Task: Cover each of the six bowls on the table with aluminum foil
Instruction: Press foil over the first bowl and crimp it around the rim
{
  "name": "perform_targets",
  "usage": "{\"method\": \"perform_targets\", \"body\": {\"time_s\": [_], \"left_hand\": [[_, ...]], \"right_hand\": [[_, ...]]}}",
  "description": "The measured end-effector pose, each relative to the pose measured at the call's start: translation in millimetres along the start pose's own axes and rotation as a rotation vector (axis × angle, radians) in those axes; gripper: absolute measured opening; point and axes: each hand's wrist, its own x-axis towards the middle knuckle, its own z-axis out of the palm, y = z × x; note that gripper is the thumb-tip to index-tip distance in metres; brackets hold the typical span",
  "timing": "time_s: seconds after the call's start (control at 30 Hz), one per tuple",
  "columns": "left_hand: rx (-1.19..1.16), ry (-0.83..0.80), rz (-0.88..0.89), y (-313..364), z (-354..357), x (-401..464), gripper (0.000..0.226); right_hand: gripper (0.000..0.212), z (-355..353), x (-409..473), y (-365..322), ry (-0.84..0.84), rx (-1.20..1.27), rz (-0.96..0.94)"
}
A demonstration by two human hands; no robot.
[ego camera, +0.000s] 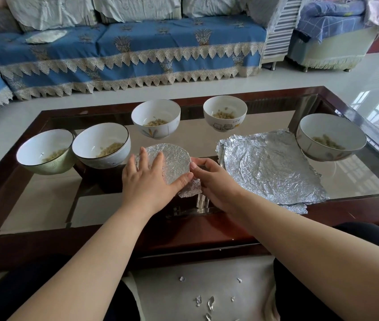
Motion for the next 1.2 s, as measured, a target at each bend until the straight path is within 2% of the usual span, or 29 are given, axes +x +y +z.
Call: {"method": "perform_targets", "body": {"time_s": [0.1, 0.23, 0.27, 0.33, 0.4, 0.47, 0.63, 0.7, 0.87, 1.0, 1.07, 1.13, 1.2], "left_hand": [[0.000, 0.008, -0.003, -1.2, 1.0, 1.5, 0.115], [-0.013, 0.012, -0.010, -2.3, 2.8, 2.0, 0.116], [-0.016, 0.014, -0.011, -2.3, 2.8, 2.2, 0.115], [-0.017, 0.016, -0.013, -2.6, 2.8, 2.4, 0.115], [-0.017, 0.013, -0.011, -3.0, 2.8, 2.9, 0.116], [-0.016, 0.013, -0.008, -3.5, 3.3, 3.2, 0.116], [-0.015, 0.008, -0.003, -3.6, 3.0, 2.7, 0.115], [-0.015, 0.008, -0.002, -3.9, 2.9, 2.4, 0.116], [-0.018, 0.014, 0.003, -3.8, 2.3, 2.0, 0.116], [-0.007, 0.011, 0.000, -3.6, 2.1, 1.8, 0.117], [-0.011, 0.012, -0.003, -3.4, 2.3, 1.9, 0.117], [-0.016, 0.018, -0.005, -3.3, 2.6, 1.9, 0.118], [-0.015, 0.023, -0.006, -2.7, 3.0, 2.0, 0.118]], "right_hand": [[0.017, 2.9, 0.6, -0.1, -0.032, 0.108, 0.019], [0.055, 6.7, 4.0, 4.0, -0.022, 0.171, 0.058], [0.059, 6.6, 4.8, 4.8, -0.030, 0.183, 0.066], [0.052, 4.7, 6.1, 4.9, -0.059, 0.198, 0.066], [0.033, 1.6, 6.9, 4.3, -0.091, 0.196, 0.047], [0.023, 0.2, 5.8, 3.6, -0.148, 0.201, 0.021], [0.036, 2.2, 3.1, 1.3, -0.216, 0.202, 0.002], [0.034, 3.3, 3.4, 0.8, -0.204, 0.206, 0.000], [0.025, 5.1, 2.5, 1.9, -0.115, 0.179, 0.002], [0.026, 7.5, 3.0, 3.7, -0.038, 0.180, -0.019], [0.021, 7.4, -0.6, 2.0, -0.085, 0.183, -0.039], [0.026, 7.0, -4.3, 2.3, -0.163, 0.180, -0.054], [0.028, 6.8, -5.4, 4.1, -0.172, 0.177, -0.065]]}}
